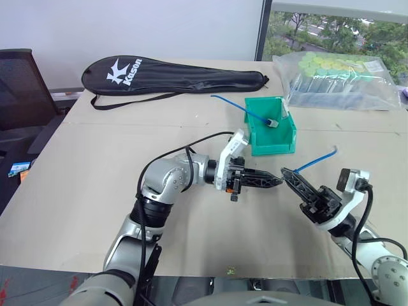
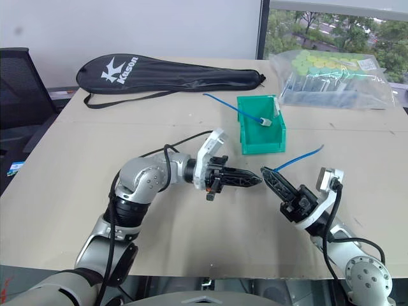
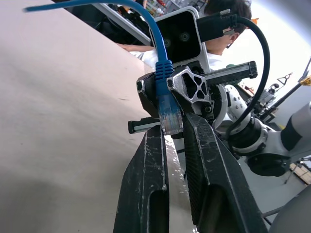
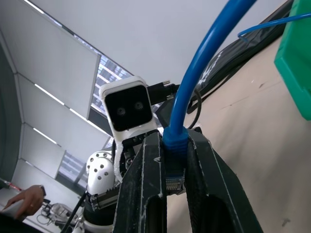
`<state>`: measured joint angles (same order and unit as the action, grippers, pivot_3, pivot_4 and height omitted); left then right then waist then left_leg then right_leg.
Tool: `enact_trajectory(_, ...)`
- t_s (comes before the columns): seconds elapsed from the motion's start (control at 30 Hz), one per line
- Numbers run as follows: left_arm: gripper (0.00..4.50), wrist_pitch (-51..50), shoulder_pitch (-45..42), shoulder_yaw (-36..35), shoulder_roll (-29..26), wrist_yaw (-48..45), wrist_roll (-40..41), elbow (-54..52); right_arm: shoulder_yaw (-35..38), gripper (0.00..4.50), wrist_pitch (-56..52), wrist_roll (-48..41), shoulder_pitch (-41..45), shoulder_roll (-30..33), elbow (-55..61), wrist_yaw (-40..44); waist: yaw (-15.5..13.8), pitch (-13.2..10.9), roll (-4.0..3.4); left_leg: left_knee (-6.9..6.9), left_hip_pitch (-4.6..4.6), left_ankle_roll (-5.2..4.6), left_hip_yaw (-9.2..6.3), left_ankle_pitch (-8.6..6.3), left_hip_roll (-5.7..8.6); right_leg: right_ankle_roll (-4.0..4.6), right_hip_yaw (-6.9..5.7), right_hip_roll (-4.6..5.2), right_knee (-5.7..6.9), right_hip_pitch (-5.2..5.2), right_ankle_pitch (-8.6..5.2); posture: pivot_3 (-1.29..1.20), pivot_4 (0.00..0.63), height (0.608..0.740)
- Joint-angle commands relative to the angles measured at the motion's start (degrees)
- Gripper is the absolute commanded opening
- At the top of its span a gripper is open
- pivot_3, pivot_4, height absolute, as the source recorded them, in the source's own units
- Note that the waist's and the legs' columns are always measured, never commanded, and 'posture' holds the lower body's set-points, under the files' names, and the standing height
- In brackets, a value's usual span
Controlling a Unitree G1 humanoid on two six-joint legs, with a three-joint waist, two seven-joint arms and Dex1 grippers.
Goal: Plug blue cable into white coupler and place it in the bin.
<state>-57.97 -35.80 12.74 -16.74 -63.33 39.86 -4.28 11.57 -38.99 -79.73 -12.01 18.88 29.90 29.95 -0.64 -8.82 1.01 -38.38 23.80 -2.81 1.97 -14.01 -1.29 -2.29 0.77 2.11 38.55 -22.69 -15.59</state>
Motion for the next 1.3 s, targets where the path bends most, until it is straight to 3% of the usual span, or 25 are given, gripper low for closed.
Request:
enact_trajectory(0.03,0.00,0.88,-0.69,-1.91,-0.52,0.73,1.13,-0.91,1.04,0.05,-0.63,-4.44,0.10,1.62,2.80,2.97,0.00,0.00,0.00,0.00,0.00,0.00,0.00,0.00,0.00,0.00,0.00,0.00,0.00,0.00,0.00,0.00,0.150,0.740)
enact_trajectory(0.07,1.03,1.68,-0.55,-2.27,-0.54,0.50,1.37,-1.05,1.09,0.00,-0.73,-4.88,0.17,1.95,2.84,3.02,0.00,0.00,0.01,0.00,0.00,0.00,0.00,0.00,0.00,0.00,0.00,0.00,0.00,0.00,0.00,0.00,0.150,0.740)
enact_trajectory(0.13,1.79,1.91,-0.32,-2.81,-0.78,0.61,1.98,-1.93,1.22,0.00,-0.27,-5.25,1.01,2.06,2.51,2.53,0.02,0.00,0.00,0.00,-0.01,0.00,0.00,0.00,0.00,0.00,0.00,0.00,0.01,0.00,0.00,0.00,0.150,0.740)
enact_trajectory(0.27,3.80,1.88,0.24,-4.50,-1.78,2.89,2.84,-5.84,1.81,0.00,0.85,-5.38,3.68,2.06,1.35,1.20,0.18,-0.01,0.01,0.00,-0.02,0.00,0.00,0.00,-0.02,0.00,0.01,-0.01,0.02,0.00,0.00,0.00,0.150,0.740)
enact_trajectory(0.53,3.80,2.89,4.91,-18.11,-8.04,14.10,7.46,-24.00,0.55,0.00,8.02,7.66,10.67,0.01,-2.43,1.45,0.43,-0.03,0.00,0.10,-0.01,0.01,-0.02,0.00,-0.04,0.00,-0.01,0.15,-0.03,-0.02,0.00,0.00,0.150,0.740)
enact_trajectory(0.7,3.80,12.91,18.52,-25.52,-8.87,28.82,-4.22,-35.06,-1.88,0.00,12.46,17.86,11.75,0.44,-5.64,6.97,0.90,-0.03,-0.01,0.14,-0.04,0.01,0.03,0.00,-0.03,0.00,0.07,0.29,-0.08,-0.01,0.00,0.00,0.150,0.740)
enact_trajectory(0.87,3.80,28.07,41.88,-23.30,-3.98,40.82,-21.30,-42.15,-3.71,0.00,14.49,23.23,13.49,0.03,-8.64,10.52,1.15,-0.04,0.02,0.20,-0.02,0.02,0.06,-0.01,0.01,0.01,-0.01,0.52,-0.10,-0.01,0.01,0.00,0.150,0.740)
enact_trajectory(1.03,3.80,42.79,58.61,-17.94,1.01,46.32,-32.78,-37.07,-4.23,0.00,14.70,25.47,14.59,-0.31,-9.63,11.56,0.63,-0.03,0.01,0.26,-0.04,0.05,0.07,-0.03,0.02,0.37,-0.07,0.79,-0.30,0.01,-0.04,0.00,0.150,0.740)
enact_trajectory(1.13,3.80,44.15,60.69,-14.59,3.09,48.04,-35.07,-32.16,-3.90,0.00,14.50,25.64,15.10,-0.67,-9.50,11.17,0.53,0.01,-0.05,0.46,-0.01,0.24,0.17,-0.14,0.01,0.53,-0.20,1.00,-0.57,0.00,0.06,0.00,0.150,0.740)
enact_trajectory(1.3,3.80,44.75,54.78,-12.64,5.01,49.64,-36.50,-24.54,-3.96,0.00,14.53,26.14,15.10,-1.56,-8.62,10.09,0.18,0.00,-0.04,0.53,0.03,0.05,0.26,-0.03,0.01,0.52,-0.32,1.07,-0.61,-0.02,0.08,0.00,0.150,0.740)
